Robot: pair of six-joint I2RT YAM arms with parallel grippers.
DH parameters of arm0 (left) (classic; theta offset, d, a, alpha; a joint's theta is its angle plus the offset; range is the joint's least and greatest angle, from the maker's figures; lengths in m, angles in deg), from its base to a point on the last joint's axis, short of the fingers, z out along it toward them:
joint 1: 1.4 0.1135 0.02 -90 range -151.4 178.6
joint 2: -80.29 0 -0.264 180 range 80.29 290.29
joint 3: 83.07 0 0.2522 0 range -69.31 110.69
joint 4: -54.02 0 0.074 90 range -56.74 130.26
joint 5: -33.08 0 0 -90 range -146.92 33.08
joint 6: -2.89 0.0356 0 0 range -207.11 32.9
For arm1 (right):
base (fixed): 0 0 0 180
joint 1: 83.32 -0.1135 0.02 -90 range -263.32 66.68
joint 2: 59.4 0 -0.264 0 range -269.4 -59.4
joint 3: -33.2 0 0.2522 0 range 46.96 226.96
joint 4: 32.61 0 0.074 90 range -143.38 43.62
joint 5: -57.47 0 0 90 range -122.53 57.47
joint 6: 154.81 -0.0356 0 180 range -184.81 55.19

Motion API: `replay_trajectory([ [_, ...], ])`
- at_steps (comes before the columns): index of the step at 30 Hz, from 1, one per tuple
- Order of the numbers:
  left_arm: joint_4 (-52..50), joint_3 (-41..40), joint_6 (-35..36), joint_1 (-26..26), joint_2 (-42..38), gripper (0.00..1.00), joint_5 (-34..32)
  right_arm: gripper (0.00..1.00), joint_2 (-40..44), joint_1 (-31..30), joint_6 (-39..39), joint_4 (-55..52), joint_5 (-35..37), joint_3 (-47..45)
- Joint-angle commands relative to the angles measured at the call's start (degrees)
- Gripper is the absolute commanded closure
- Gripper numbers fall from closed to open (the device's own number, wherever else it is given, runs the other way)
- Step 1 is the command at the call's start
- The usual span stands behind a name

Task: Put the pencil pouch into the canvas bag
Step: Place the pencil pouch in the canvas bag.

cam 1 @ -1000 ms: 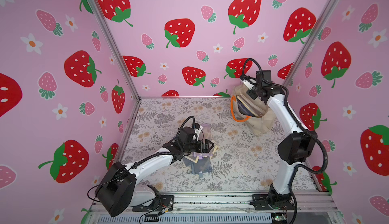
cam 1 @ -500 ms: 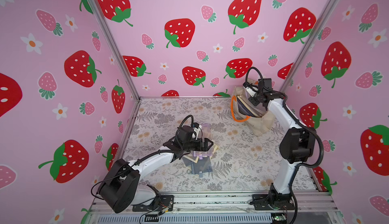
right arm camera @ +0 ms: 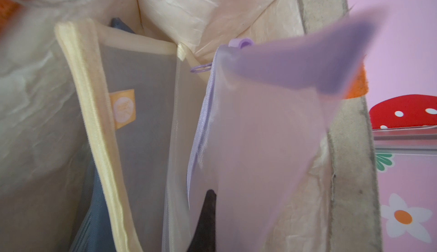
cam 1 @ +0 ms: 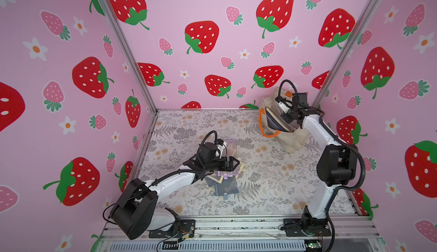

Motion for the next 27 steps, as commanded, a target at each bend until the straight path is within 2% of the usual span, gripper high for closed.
replay_trajectory([
  [1, 0.8, -0.2, -0.2, 0.5, -1.1, 0.01, 0.8, 1.00, -1.1, 0.2, -1.7, -0.6, -1.4, 3.1],
  [4, 0.4, -0.1, -0.2, 0.6, -1.6, 0.01, 0.7, 0.97, -3.3, 0.1, -2.7, -1.2, -2.0, 4.2],
  [9, -0.9, 0.5, -0.2, 0.9, -1.7, 0.01, 0.5, 0.75, -4.7, -1.7, -4.5, -3.0, -2.7, 5.1],
  [15, -1.8, 0.9, -0.8, 1.0, -2.3, 0.00, 0.5, 0.62, -2.0, -4.0, -9.0, -2.0, -3.8, 2.6],
  [21, -2.0, -0.2, -2.3, 1.0, -3.6, 0.00, -0.1, 0.62, 4.0, -4.1, -16.2, 0.8, -9.3, -3.2],
  [24, -2.1, -0.9, -3.0, 1.0, -4.4, 0.00, -0.6, 0.69, 3.4, -4.2, -17.6, -0.6, -10.3, -3.1],
  [27, -2.8, -1.1, -3.4, 1.0, -5.1, 0.00, -1.1, 0.68, 1.5, -4.1, -18.4, -1.9, -10.0, -2.1],
])
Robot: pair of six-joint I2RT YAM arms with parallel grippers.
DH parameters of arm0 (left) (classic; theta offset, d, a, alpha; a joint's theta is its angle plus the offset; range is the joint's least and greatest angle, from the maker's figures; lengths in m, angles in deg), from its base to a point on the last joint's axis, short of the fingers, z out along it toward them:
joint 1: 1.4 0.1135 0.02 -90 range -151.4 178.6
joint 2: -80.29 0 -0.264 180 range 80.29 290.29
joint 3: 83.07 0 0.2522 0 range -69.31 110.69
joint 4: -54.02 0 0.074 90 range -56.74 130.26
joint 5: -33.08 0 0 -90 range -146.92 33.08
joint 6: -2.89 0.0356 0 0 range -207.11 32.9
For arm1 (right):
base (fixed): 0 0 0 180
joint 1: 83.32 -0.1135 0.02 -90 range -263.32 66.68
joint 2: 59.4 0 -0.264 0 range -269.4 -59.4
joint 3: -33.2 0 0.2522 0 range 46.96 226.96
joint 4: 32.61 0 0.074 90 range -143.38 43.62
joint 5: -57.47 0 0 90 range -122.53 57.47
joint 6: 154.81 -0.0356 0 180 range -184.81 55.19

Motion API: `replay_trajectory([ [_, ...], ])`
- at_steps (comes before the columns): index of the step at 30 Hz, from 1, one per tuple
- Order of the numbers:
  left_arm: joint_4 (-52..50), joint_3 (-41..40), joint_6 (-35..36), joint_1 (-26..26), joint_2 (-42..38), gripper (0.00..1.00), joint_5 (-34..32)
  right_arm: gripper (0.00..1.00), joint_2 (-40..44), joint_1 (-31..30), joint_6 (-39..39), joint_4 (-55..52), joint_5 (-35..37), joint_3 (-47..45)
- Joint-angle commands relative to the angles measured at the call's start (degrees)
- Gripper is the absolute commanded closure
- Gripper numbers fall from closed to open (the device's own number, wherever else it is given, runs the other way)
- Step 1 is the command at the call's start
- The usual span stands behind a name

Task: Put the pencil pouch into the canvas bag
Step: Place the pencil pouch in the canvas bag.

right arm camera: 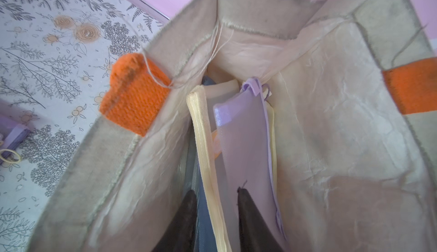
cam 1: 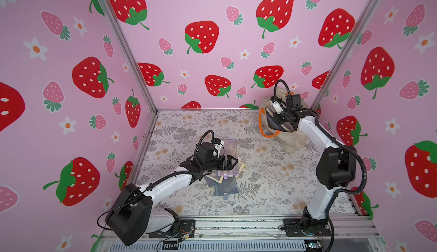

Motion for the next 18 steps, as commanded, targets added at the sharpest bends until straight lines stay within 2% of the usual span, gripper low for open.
replay_trajectory([
  [1, -2.0, -0.6, -0.6, 0.2, -1.5, 0.00, -1.2, 0.67, -1.0, 0.4, -2.7, -2.6, -1.7, 1.4],
  [6, -7.6, 0.7, 1.4, 0.8, -2.6, 0.00, -3.2, 0.58, 4.1, 0.3, -5.2, -4.3, -0.4, 0.6],
  [10, -8.0, 0.8, 1.1, 4.0, -1.5, 0.01, -0.7, 0.49, 11.6, -1.3, -7.6, -7.0, 3.7, -2.8],
  [13, -9.5, 1.4, 1.9, 6.4, -0.6, 0.02, -0.5, 0.41, 18.5, -3.3, -10.8, -6.8, 3.6, -9.5],
  [18, -11.8, 2.8, 3.1, 9.5, 1.7, 0.07, -1.5, 0.38, 28.0, -8.8, -17.7, -3.9, -1.9, -22.6],
])
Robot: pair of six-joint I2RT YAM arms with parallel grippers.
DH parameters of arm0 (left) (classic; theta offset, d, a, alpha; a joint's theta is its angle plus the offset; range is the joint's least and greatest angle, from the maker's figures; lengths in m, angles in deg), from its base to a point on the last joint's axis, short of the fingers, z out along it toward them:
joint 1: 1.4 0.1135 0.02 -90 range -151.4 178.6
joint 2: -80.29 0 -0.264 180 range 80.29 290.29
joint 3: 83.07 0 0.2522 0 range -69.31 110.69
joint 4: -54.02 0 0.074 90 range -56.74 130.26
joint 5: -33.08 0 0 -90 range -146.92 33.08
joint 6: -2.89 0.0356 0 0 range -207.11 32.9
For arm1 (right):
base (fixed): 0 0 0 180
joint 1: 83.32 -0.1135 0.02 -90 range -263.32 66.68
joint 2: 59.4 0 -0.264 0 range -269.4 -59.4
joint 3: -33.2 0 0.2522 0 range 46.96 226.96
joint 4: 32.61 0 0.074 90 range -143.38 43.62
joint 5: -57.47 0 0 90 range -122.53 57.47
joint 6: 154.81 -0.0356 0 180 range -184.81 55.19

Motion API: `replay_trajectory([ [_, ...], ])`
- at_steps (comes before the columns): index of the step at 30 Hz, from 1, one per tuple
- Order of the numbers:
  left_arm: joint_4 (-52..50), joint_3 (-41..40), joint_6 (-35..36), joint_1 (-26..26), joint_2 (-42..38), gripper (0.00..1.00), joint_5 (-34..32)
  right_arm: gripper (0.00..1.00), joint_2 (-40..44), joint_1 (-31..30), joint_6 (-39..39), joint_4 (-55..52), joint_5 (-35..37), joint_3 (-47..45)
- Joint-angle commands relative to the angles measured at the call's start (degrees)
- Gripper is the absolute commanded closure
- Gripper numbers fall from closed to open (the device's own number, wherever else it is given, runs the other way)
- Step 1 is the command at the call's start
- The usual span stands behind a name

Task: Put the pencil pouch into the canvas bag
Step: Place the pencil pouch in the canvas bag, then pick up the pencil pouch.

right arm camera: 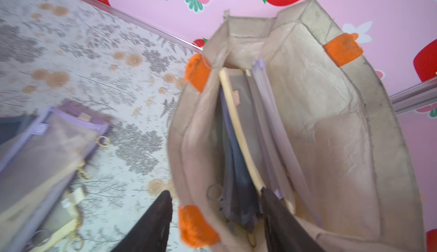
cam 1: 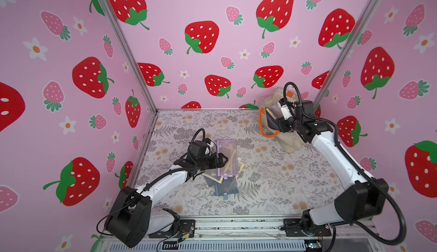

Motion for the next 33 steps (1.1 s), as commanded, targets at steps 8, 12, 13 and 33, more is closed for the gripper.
replay_trajectory([
  [8, 1.0, 3.9, 0.5, 2.0, 8.3, 0.22, -0.3, 0.37, 3.3, -11.8, -23.5, 20.6, -21.5, -23.3],
  [12, 4.5, 3.6, -1.2, 2.0, 11.6, 0.26, 0.4, 0.38, -3.1, -15.1, -29.1, 30.3, -23.1, -27.3],
  [13, 5.3, 3.6, -1.5, 2.0, 12.5, 0.27, 0.6, 0.38, -5.1, -15.3, -30.6, 33.3, -23.3, -28.2],
  [33, 18.4, 2.1, -5.8, 2.0, 21.3, 0.78, 7.4, 0.42, -27.5, -16.1, -39.7, 52.9, -32.8, -25.4],
])
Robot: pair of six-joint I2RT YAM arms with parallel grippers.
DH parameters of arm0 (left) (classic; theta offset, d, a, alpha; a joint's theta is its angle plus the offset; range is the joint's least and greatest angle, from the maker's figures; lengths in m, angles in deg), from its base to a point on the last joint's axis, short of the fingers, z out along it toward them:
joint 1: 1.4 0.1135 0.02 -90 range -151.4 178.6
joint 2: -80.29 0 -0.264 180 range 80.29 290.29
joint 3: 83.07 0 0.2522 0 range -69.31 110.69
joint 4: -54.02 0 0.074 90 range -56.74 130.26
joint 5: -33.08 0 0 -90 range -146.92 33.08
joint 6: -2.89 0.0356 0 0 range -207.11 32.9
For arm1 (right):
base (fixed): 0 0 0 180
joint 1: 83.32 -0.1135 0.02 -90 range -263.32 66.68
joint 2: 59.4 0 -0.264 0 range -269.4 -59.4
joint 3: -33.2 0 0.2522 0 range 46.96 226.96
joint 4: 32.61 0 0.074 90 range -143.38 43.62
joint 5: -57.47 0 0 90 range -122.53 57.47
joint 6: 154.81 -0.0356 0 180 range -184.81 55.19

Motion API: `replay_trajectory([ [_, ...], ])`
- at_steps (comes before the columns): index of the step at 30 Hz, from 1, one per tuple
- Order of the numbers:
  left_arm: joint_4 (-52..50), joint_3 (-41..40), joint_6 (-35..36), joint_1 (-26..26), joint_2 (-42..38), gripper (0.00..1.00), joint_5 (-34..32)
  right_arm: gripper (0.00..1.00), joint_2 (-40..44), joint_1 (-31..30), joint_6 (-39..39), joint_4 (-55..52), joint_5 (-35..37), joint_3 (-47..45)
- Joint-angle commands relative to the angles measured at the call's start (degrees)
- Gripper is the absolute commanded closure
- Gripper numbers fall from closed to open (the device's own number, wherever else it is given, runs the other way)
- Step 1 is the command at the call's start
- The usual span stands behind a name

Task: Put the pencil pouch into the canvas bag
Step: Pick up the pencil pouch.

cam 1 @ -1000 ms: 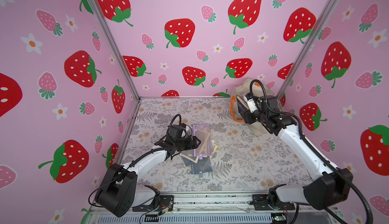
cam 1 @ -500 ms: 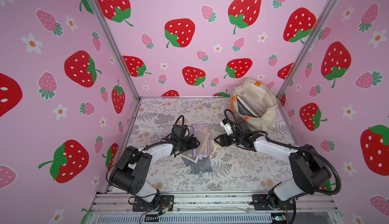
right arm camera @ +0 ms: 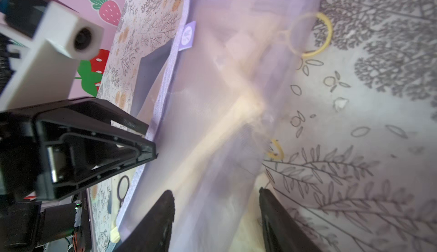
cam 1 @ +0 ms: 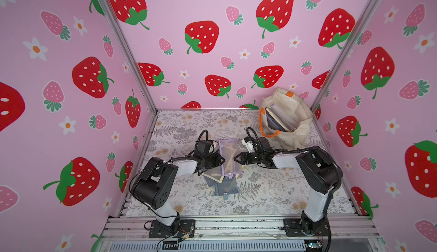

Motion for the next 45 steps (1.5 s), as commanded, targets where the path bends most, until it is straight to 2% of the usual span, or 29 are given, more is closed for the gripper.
replay_trajectory([
  [1, 2.9, -0.1, -0.5, 0.1, 0.1, 0.80, 2.4, 0.42, 0.2, -0.4, -1.5, 2.9, -1.7, 1.4],
  [5, 3.1, -0.9, -0.1, 0.1, -1.4, 1.00, 2.8, 0.43, 2.2, -0.5, -0.5, 1.5, -1.1, 0.8],
  [16, 2.8, -3.3, -0.4, -3.0, -10.0, 1.00, 3.5, 0.48, 10.5, -0.5, -1.7, 5.4, -3.2, -3.1],
  [17, 2.9, -3.4, -0.5, -3.4, -10.8, 1.00, 3.5, 0.51, 11.0, -0.5, -1.9, 5.5, -3.4, -3.2],
  [22, 3.1, -3.8, -0.4, -5.3, -14.5, 1.00, 2.4, 0.57, 12.9, -0.6, -3.5, 6.9, -3.8, -4.3],
  [25, 3.6, -4.5, -0.4, -6.1, -15.9, 1.00, 1.8, 0.65, 13.8, -0.6, -4.1, 7.3, -3.8, -4.7],
  [33, 5.0, -5.9, -0.5, -6.9, -17.2, 1.00, 1.3, 0.98, 17.0, -0.7, -3.3, 6.4, -3.8, -5.4],
  [34, 4.8, -6.0, -0.4, -6.9, -17.5, 0.96, 1.2, 1.00, 17.6, -0.6, -3.0, 6.1, -4.0, -5.4],
  [35, 4.6, -6.2, -0.4, -6.9, -17.8, 0.86, 1.0, 1.00, 18.4, -0.6, -2.4, 5.3, -4.1, -5.1],
  [38, 2.2, -6.3, 0.7, -6.9, -19.3, 0.66, -0.2, 1.00, 21.6, -0.4, 1.5, -1.1, -4.0, -3.0],
  [41, -1.1, -6.4, 2.1, -7.0, -21.8, 0.47, -2.5, 1.00, 25.5, -0.1, 9.9, -14.9, -1.0, 2.4],
  [45, -4.5, -7.0, 3.6, -6.9, -24.5, 0.30, -5.2, 1.00, 28.2, 1.4, 19.3, -30.2, 3.8, 11.4],
])
